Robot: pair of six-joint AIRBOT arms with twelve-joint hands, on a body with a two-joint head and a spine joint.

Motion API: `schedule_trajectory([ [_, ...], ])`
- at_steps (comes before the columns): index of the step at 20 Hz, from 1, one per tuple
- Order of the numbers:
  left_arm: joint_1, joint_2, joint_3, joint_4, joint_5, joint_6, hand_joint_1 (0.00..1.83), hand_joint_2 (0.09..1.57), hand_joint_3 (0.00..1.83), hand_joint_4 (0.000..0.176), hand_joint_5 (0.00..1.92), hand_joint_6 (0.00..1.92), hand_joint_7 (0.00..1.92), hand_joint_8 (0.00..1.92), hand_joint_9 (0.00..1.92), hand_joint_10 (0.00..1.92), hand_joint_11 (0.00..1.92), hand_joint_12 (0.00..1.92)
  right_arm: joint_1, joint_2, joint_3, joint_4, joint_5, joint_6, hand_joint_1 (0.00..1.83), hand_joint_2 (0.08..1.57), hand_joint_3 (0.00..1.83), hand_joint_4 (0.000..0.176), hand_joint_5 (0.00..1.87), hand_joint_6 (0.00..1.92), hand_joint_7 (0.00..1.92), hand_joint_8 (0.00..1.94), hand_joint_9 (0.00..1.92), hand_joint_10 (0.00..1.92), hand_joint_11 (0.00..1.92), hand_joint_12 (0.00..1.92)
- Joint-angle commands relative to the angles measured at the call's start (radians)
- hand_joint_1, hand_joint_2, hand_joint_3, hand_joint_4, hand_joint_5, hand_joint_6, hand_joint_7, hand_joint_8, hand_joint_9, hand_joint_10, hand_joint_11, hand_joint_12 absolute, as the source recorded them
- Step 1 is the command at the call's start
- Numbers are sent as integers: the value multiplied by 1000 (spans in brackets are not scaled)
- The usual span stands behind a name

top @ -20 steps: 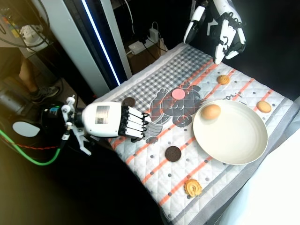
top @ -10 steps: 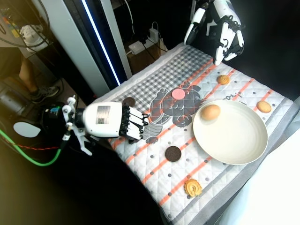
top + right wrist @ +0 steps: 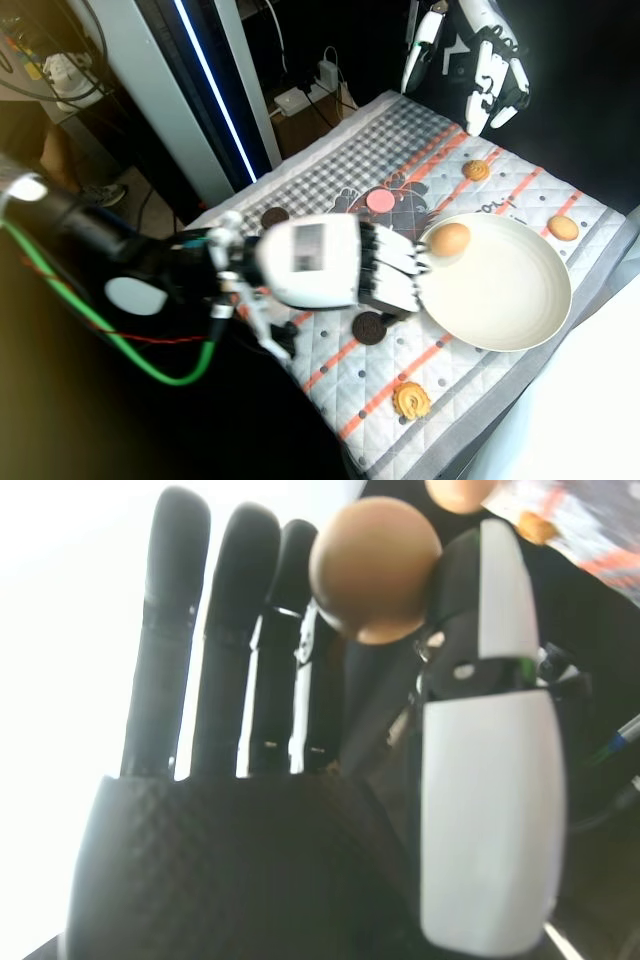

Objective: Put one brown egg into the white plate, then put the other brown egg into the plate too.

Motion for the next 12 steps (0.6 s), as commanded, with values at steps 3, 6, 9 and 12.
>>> schedule_trajectory([
  [3, -20, -4, 12, 6, -119, -8, 668, 977, 0, 98, 439, 0, 621, 0, 674, 58, 7, 1371, 70, -76, 69, -30, -14, -1, 1208, 1048, 2, 0, 1115, 716, 1233, 848, 1337, 1055, 1152, 1514],
  [6, -30, -13, 20, 15, -114, -8, 692, 967, 0, 88, 451, 3, 630, 2, 668, 88, 13, 1445, 90, -133, 120, -44, -68, -1, 1087, 1123, 2, 8, 955, 979, 881, 850, 828, 1136, 728, 1622],
  [9, -32, -16, 24, 14, -124, -8, 697, 962, 0, 68, 449, 8, 628, 10, 432, 626, 0, 1515, 91, -152, 131, -36, -66, -1, 716, 1011, 0, 15, 414, 21, 571, 78, 624, 261, 373, 1063],
  [12, -32, -22, 26, -2, -143, -8, 761, 920, 0, 80, 433, 2, 663, 11, 403, 828, 0, 1571, 91, -150, 104, -36, -40, -1, 505, 922, 0, 85, 39, 0, 274, 0, 397, 7, 178, 1094],
])
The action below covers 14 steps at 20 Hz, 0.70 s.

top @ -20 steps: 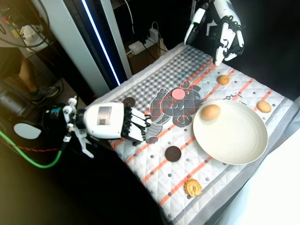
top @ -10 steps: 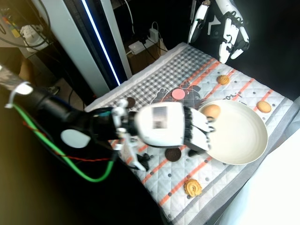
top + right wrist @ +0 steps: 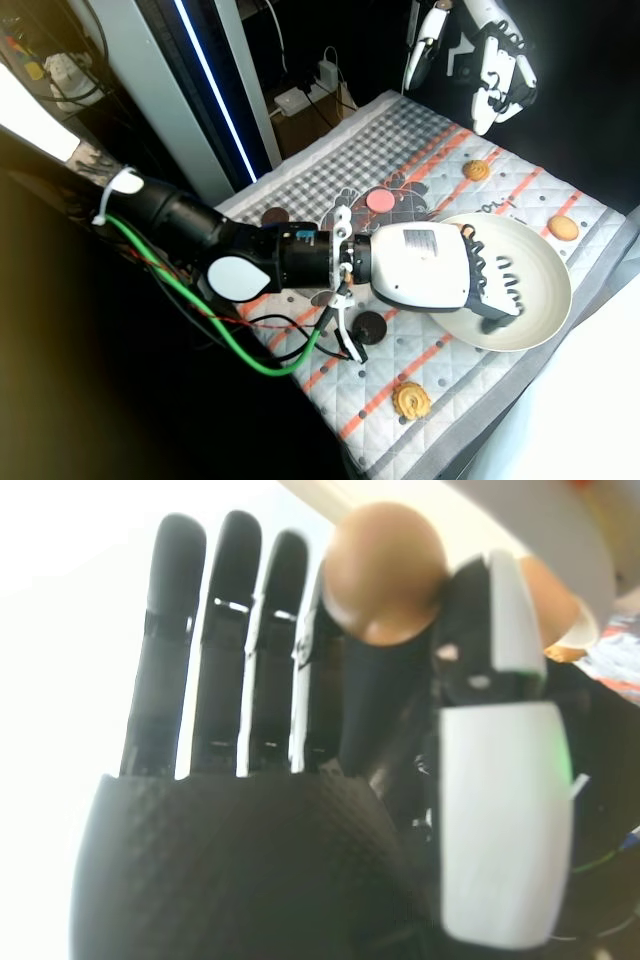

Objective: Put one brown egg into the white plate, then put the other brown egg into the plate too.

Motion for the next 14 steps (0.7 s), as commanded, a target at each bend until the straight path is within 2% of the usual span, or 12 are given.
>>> schedule_trajectory([
  [1, -11, -4, 5, -12, -146, -7, 809, 882, 0, 90, 412, 0, 686, 13, 447, 886, 0, 1584, 24, 13, -15, 28, 140, -1, 477, 929, 4, 95, 7, 0, 222, 0, 318, 2, 82, 1071],
  [3, -2, -4, 4, -43, -192, -7, 820, 865, 0, 109, 351, 0, 708, 10, 519, 801, 0, 1531, 27, 86, -56, 56, 197, -1, 425, 932, 3, 102, 0, 0, 182, 0, 279, 2, 9, 968],
  [4, 2, -2, 3, -57, -218, -8, 797, 877, 2, 116, 359, 4, 706, 5, 503, 756, 0, 1561, 26, 123, -77, 73, 231, -1, 394, 932, 2, 117, 0, 0, 200, 4, 259, 2, 1, 853],
  [5, 5, 0, 3, -66, -237, -12, 750, 918, 5, 96, 378, 4, 677, 1, 438, 799, 0, 1639, 14, 157, -103, 95, 267, -1, 384, 946, 4, 128, 0, 0, 202, 2, 230, 10, 0, 716],
  [6, 5, 1, 3, -67, -239, -13, 723, 937, 4, 92, 388, 3, 654, 0, 383, 844, 0, 1667, 12, 163, -105, 97, 270, -1, 382, 943, 1, 134, 0, 0, 203, 1, 222, 7, 0, 665],
  [7, 14, 4, 4, -78, -273, -36, 730, 957, 8, 73, 382, 0, 606, 0, 319, 841, 0, 1655, -17, 206, -141, 138, 324, -1, 399, 925, 0, 137, 15, 5, 203, 1, 217, 4, 0, 650],
  [8, 27, 6, 9, -83, -303, -77, 712, 969, 5, 53, 406, 5, 611, 5, 320, 806, 0, 1659, -41, 235, -166, 172, 373, -1, 456, 927, 0, 131, 38, 7, 194, 0, 176, 6, 0, 475],
  [9, 41, 5, 19, -86, -332, -135, 714, 978, 3, 42, 408, 3, 614, 5, 327, 741, 0, 1622, -68, 261, -188, 202, 419, -1, 473, 927, 0, 130, 46, 5, 191, 0, 159, 3, 0, 384],
  [10, 74, -1, 43, -92, -392, -258, 737, 989, 2, 47, 390, 0, 605, 2, 369, 630, 0, 1482, -109, 295, -224, 247, 495, -1, 461, 922, 0, 132, 57, 7, 215, 9, 180, 11, 9, 372],
  [11, 108, -9, 66, -97, -442, -358, 782, 986, 0, 18, 383, 0, 579, 3, 380, 596, 52, 1344, -143, 319, -253, 282, 559, -1, 515, 953, 8, 140, 73, 10, 207, 4, 169, 6, 1, 365],
  [12, 144, -20, 87, -106, -500, -464, 788, 988, 0, 6, 366, 0, 551, 2, 365, 587, 10, 1370, -178, 344, -283, 313, 617, -1, 548, 964, 10, 141, 91, 15, 209, 4, 169, 5, 0, 364],
  [14, 212, -42, 116, -133, -608, -611, 783, 1006, 1, 0, 341, 0, 516, 0, 330, 607, 0, 1294, -263, 390, -348, 384, 748, -1, 520, 993, 1, 117, 137, 2, 313, 4, 271, 10, 0, 472],
])
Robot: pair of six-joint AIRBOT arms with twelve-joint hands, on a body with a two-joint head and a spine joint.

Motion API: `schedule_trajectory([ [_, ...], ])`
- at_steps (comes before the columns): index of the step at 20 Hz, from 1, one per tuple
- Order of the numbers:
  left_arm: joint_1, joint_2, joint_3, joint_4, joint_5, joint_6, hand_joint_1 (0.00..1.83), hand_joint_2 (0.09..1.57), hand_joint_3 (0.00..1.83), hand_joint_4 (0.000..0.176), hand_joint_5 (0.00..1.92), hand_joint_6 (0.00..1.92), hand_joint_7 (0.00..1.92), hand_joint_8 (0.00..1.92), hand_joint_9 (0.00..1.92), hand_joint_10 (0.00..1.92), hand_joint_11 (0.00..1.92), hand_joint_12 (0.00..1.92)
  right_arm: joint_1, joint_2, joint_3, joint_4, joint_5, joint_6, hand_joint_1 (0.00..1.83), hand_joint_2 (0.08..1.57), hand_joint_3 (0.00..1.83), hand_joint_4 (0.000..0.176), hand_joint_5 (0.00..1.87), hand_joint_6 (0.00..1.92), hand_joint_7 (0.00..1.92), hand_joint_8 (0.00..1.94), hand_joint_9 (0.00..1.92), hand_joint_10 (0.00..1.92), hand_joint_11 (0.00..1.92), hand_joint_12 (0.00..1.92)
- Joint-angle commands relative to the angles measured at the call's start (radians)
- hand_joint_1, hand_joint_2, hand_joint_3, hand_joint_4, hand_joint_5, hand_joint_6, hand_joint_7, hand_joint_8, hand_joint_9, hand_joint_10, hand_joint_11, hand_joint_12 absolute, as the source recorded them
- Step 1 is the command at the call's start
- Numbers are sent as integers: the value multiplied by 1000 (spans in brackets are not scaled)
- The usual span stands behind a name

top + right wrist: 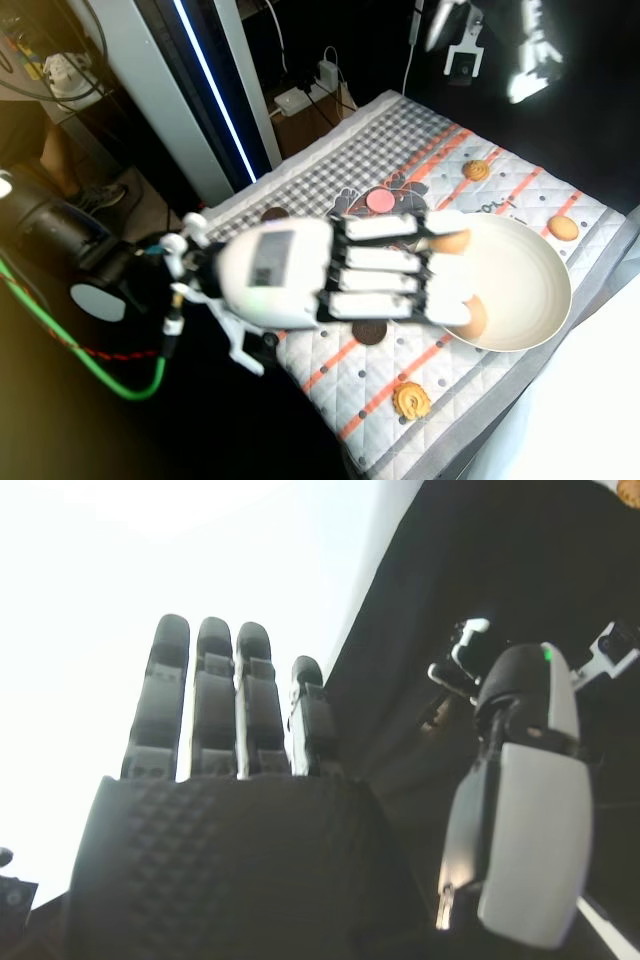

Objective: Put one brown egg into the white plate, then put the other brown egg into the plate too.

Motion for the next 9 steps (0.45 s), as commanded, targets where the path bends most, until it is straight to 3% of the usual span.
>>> schedule_trajectory([
  [1, 8, -10, 2, 4, -218, -47, 769, 1006, 0, 18, 331, 0, 520, 3, 340, 604, 0, 1284, -28, 19, -25, 68, 210, 3, 518, 984, 0, 117, 163, 4, 356, 8, 308, 13, 0, 515],
  [2, 16, -13, 1, 3, -245, -66, 758, 1005, 0, 19, 310, 0, 532, 7, 352, 614, 0, 1314, -57, 32, -50, 91, 255, 3, 530, 987, 0, 82, 203, 1, 403, 2, 377, 6, 0, 642],
  [3, 23, -17, 0, 3, -276, -88, 740, 997, 0, 20, 294, 0, 549, 13, 375, 619, 0, 1304, -95, 52, -82, 118, 310, 3, 537, 1022, 7, 69, 210, 0, 381, 0, 370, 0, 0, 657],
  [4, 29, -23, -1, 3, -319, -121, 690, 986, 0, 0, 311, 5, 592, 22, 479, 601, 70, 1349, -138, 76, -120, 143, 374, 3, 488, 1082, 5, 63, 192, 0, 362, 0, 352, 0, 8, 641],
  [5, 35, -27, 0, 3, -351, -144, 595, 1024, 11, 0, 225, 0, 566, 8, 474, 606, 30, 1465, -163, 88, -144, 153, 414, 3, 480, 1099, 1, 61, 180, 3, 340, 0, 324, 0, 46, 528],
  [6, 43, -32, 1, 2, -390, -169, 460, 1041, 18, 0, 212, 1, 554, 2, 451, 604, 5, 1482, -177, 95, -163, 155, 447, 3, 450, 1127, 0, 24, 159, 0, 354, 0, 323, 0, 82, 428],
  [7, 48, -34, 2, 1, -409, -184, 442, 1042, 13, 0, 254, 16, 575, 10, 441, 609, 0, 1468, -180, 96, -168, 154, 462, 3, 374, 1148, 0, 7, 162, 0, 340, 0, 318, 1, 132, 353],
  [9, 61, -45, 13, 2, -455, -242, 431, 1058, 2, 0, 384, 11, 668, 16, 542, 412, 14, 1421, -180, 97, -177, 151, 504, 3, 159, 1167, 12, 0, 210, 3, 364, 9, 383, 18, 214, 261],
])
